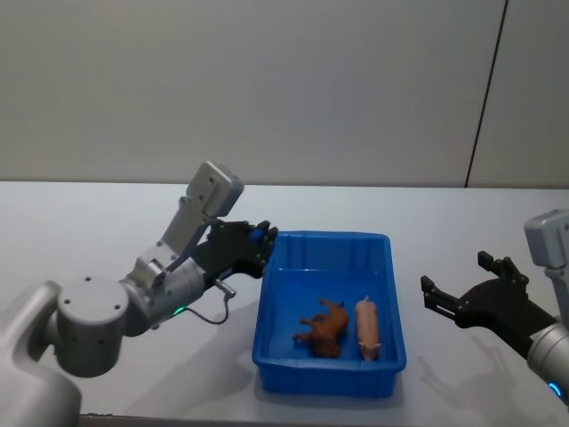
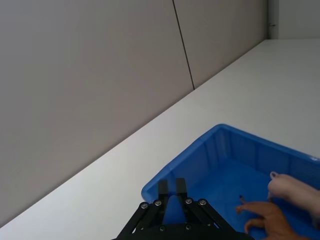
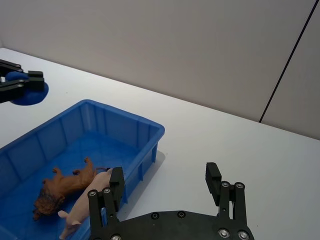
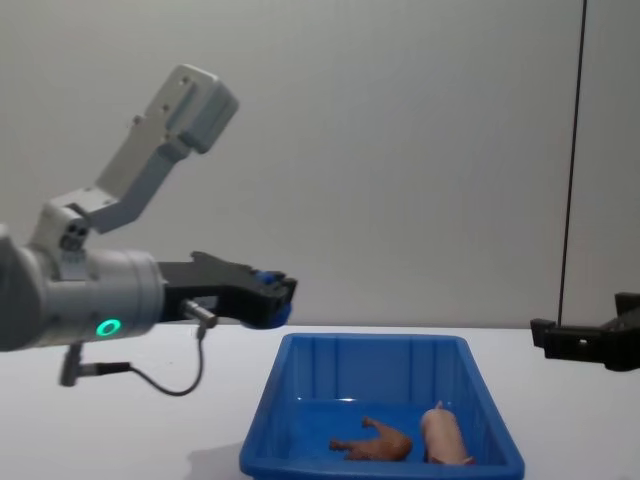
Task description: Pick up the two dolls from the table and place them into the box.
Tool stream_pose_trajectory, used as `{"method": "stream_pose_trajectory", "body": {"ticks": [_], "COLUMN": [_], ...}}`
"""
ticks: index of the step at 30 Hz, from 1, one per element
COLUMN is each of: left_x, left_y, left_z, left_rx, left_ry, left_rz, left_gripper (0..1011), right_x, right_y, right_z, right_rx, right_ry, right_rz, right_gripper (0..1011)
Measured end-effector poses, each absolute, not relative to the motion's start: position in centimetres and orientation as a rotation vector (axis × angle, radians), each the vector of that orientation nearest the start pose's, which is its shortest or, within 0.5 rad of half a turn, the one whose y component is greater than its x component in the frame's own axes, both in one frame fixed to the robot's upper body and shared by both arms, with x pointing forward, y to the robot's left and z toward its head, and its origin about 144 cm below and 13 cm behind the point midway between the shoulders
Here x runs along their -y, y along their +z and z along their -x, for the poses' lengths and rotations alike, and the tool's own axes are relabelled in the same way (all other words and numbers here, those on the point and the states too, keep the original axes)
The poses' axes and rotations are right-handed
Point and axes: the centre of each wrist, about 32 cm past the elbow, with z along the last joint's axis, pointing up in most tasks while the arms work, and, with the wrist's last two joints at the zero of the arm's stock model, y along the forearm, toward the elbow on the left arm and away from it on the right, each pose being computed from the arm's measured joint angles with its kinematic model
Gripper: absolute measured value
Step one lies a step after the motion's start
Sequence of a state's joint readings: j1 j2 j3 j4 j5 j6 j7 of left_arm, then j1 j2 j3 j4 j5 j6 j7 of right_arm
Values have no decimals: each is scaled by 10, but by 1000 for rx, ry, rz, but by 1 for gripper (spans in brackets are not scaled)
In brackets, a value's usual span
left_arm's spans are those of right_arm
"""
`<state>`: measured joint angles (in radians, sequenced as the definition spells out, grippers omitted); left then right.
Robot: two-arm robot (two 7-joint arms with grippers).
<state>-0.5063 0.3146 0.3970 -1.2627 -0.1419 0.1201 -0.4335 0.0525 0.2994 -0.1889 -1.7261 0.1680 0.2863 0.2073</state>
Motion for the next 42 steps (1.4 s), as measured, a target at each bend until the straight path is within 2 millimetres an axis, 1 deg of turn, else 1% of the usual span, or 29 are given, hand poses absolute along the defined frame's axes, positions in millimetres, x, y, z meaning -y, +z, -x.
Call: {"method": "stream_pose_trajectory", "body": {"ticks": [5, 8, 12, 13, 15, 16, 19, 20, 21, 23, 24, 25, 26, 27, 28, 29, 32, 34, 37, 42], "left_x": [-228, -223, -218, -216, -215, -214, -212, -212, -212, -211, -211, -211, -212, -212, -212, -212, -213, -213, -213, -214], "left_y": [1215, 1213, 1210, 1210, 1209, 1209, 1209, 1210, 1210, 1212, 1212, 1213, 1214, 1214, 1215, 1215, 1216, 1217, 1218, 1219], "left_z": [-590, -594, -599, -600, -601, -602, -602, -602, -602, -601, -600, -599, -598, -597, -595, -595, -593, -592, -590, -588], "left_rx": [163, 157, 153, 152, 151, 152, 155, 157, 158, 166, 168, 171, 177, 180, 185, 186, 192, 196, 200, 207], "left_ry": [873, 857, 839, 834, 829, 826, 819, 817, 816, 812, 811, 810, 808, 807, 806, 806, 806, 806, 807, 807], "left_rz": [-249, -235, -218, -213, -209, -206, -198, -196, -195, -190, -189, -188, -186, -186, -185, -185, -183, -183, -182, -181], "left_gripper": [85, 159, 265, 322, 353, 421, 482, 539, 550, 619, 636, 680, 693, 759, 797, 797, 907, 952, 1002, 1002], "right_x": [243, 243, 243, 243, 243, 243, 243, 243, 243, 243, 243, 243, 243, 243, 243, 243, 243, 243, 243, 243], "right_y": [1199, 1199, 1199, 1199, 1199, 1199, 1199, 1199, 1199, 1199, 1199, 1199, 1199, 1199, 1199, 1199, 1199, 1199, 1199, 1199], "right_z": [-464, -464, -464, -464, -464, -464, -464, -464, -464, -464, -464, -464, -464, -464, -464, -464, -464, -464, -464, -464], "right_rx": [-2, -2, -2, -2, -2, -2, -2, -2, -2, -2, -2, -2, -2, -2, -2, -2, -2, -2, -2, -2], "right_ry": [-1162, -1162, -1162, -1162, -1162, -1162, -1162, -1162, -1162, -1162, -1162, -1162, -1162, -1162, -1162, -1162, -1162, -1162, -1162, -1162], "right_rz": [208, 208, 208, 208, 208, 208, 208, 208, 208, 208, 208, 208, 208, 208, 208, 208, 208, 208, 208, 208], "right_gripper": [1002, 1003, 1003, 1003, 1003, 1003, 1002, 1003, 1003, 1003, 1003, 1003, 1003, 1003, 1003, 1003, 1003, 1003, 1003, 1003]}}
